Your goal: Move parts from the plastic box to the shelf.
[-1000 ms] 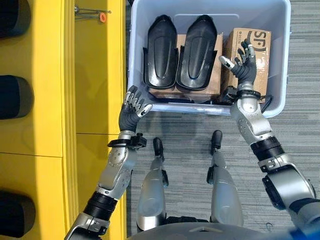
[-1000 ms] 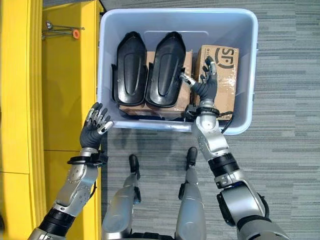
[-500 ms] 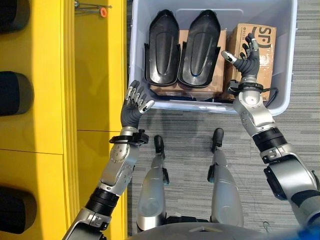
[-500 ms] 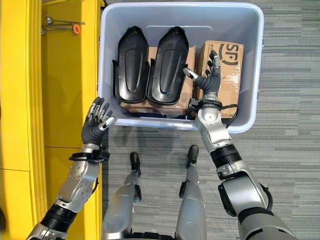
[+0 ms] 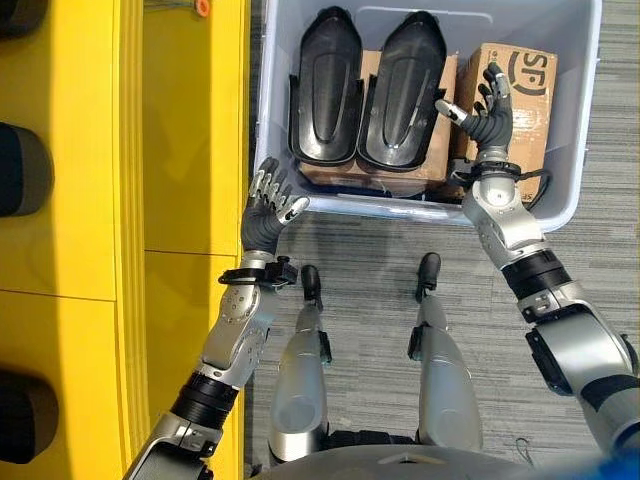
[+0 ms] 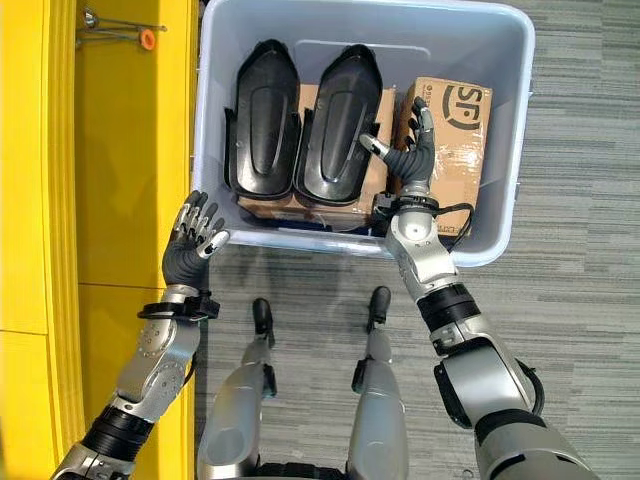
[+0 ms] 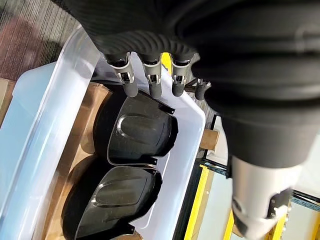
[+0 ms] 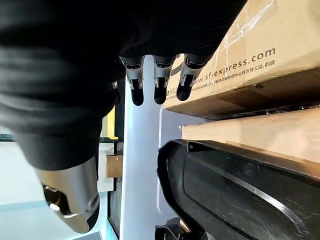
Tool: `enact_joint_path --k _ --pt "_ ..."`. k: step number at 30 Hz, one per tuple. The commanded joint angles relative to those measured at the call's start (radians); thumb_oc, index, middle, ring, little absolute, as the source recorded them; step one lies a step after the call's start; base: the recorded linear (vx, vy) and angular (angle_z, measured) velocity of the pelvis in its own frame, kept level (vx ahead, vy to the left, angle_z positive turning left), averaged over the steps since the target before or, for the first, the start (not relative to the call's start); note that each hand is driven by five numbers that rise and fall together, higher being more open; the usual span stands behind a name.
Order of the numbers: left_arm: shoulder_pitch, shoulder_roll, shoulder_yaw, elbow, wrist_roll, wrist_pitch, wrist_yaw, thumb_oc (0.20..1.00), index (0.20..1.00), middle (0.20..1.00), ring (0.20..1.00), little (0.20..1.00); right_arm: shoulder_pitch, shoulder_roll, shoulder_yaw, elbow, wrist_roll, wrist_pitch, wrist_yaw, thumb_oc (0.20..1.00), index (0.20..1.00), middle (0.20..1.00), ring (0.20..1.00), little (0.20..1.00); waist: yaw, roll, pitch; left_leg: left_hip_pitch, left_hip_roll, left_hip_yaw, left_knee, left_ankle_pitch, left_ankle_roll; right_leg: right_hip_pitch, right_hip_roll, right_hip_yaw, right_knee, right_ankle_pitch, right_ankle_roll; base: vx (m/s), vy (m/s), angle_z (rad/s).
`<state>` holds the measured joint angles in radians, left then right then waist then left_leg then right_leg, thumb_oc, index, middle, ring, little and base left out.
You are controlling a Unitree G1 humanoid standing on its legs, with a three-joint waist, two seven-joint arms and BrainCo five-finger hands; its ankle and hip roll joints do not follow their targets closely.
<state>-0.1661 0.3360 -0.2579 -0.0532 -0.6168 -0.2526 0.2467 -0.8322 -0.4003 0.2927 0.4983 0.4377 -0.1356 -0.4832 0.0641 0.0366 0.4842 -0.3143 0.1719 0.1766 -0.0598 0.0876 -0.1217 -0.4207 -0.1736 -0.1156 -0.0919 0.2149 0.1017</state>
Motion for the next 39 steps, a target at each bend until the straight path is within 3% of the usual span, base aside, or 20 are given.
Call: enact_joint_path --k 1,18,39 --pt "-0.005 0.077 -0.018 -0.058 0.004 -0.064 0.009 1.000 1.000 1.000 1.000 1.000 -0.137 0.017 0.016 0.000 -0.043 -0.030 0.005 1.000 1.000 1.000 1.000 1.000 0.011 -0.028 -0.006 -0.078 0.013 -0.060 0.047 0.018 0.016 0.059 -0.069 -0.036 0.076 -0.135 0.053 0.01 0.001 0.06" --pt "-0.022 0.078 -0.037 -0.055 -0.003 -0.066 0.017 1.000 1.000 1.000 1.000 1.000 -0.163 0.064 0.004 0.127 0.036 -0.037 -0.002 1.000 1.000 1.000 1.000 1.000 0.023 -0.037 0.006 -0.099 0.011 -0.073 0.061 0.010 0.021 0.051 -0.064 -0.035 0.076 -0.133 0.053 0.00 -0.001 0.01" --pt "-0.061 0.075 -0.075 -0.054 -0.011 -0.083 0.027 1.000 1.000 1.000 1.000 1.000 -0.251 0.088 -0.026 0.462 0.083 -0.024 -0.023 1.000 1.000 1.000 1.000 1.000 0.029 -0.010 0.036 -0.171 -0.008 -0.073 0.128 -0.018 0.027 0.004 -0.078 -0.030 0.088 -0.122 0.055 0.00 0.003 0.00"
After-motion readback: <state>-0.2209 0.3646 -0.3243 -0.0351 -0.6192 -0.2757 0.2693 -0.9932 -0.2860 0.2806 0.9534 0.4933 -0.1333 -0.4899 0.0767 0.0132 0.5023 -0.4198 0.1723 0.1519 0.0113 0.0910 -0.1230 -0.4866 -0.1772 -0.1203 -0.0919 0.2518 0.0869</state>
